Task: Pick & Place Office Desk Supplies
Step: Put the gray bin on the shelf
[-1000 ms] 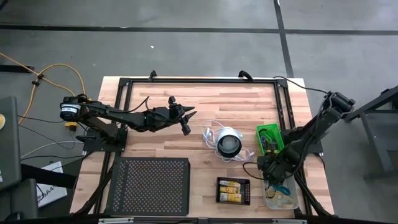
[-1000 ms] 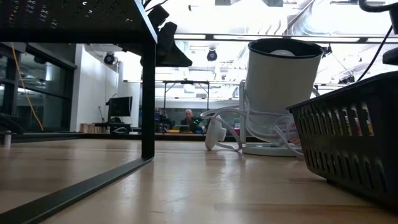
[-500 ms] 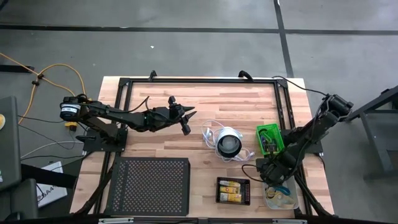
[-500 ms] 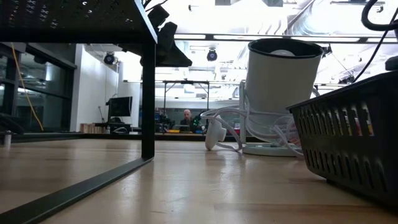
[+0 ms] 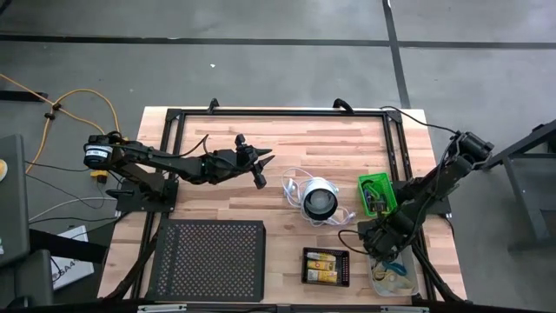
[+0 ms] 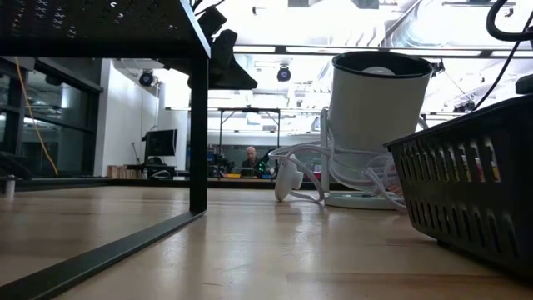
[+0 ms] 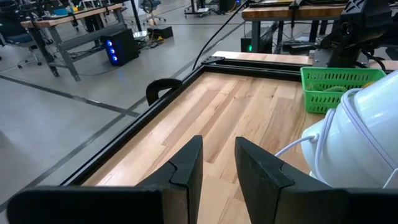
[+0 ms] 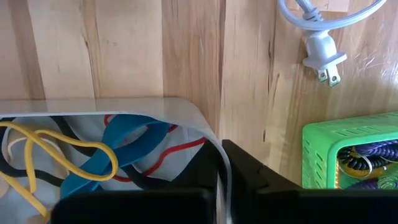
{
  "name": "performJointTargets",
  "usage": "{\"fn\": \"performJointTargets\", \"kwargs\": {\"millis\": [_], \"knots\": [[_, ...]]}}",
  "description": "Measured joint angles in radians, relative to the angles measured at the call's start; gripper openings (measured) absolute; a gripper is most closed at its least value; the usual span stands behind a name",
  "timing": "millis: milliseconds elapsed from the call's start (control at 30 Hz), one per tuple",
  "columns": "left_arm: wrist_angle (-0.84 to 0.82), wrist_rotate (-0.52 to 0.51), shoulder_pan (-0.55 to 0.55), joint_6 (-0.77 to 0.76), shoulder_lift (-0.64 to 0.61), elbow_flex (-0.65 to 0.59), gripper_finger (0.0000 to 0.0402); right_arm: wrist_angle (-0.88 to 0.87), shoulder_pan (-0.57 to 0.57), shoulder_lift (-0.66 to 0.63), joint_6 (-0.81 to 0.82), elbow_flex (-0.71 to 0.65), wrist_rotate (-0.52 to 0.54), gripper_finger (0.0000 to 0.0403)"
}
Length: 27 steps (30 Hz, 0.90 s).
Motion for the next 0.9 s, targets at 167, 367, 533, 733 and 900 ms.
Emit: {"fn": "performJointTargets", "kwargs": {"millis": [167,367,533,733,900], "knots": [[0.0,0.004,0.0,0.0,0.0,0.0,0.0088,-0.011,0.0,0.0,-0.001,0.0,-0.001,0.0004],[0.0,0.003,0.0,0.0,0.0,0.0,0.0088,-0.014,-0.017,-0.011,-0.01,0.0,-0.021,0.0003],[0.0,0.003,0.0,0.0,0.0,0.0,0.0088,-0.013,-0.065,-0.058,-0.044,0.0,-0.039,0.0003],[0.0,0.003,0.0,0.0,0.0,0.0,0.0088,-0.013,-0.138,-0.142,-0.101,0.0,-0.064,0.0003],[0.0,0.003,0.0,0.0,0.0,0.0,0.0088,-0.011,-0.196,-0.221,-0.103,0.0,-0.13,0.0003]]}}
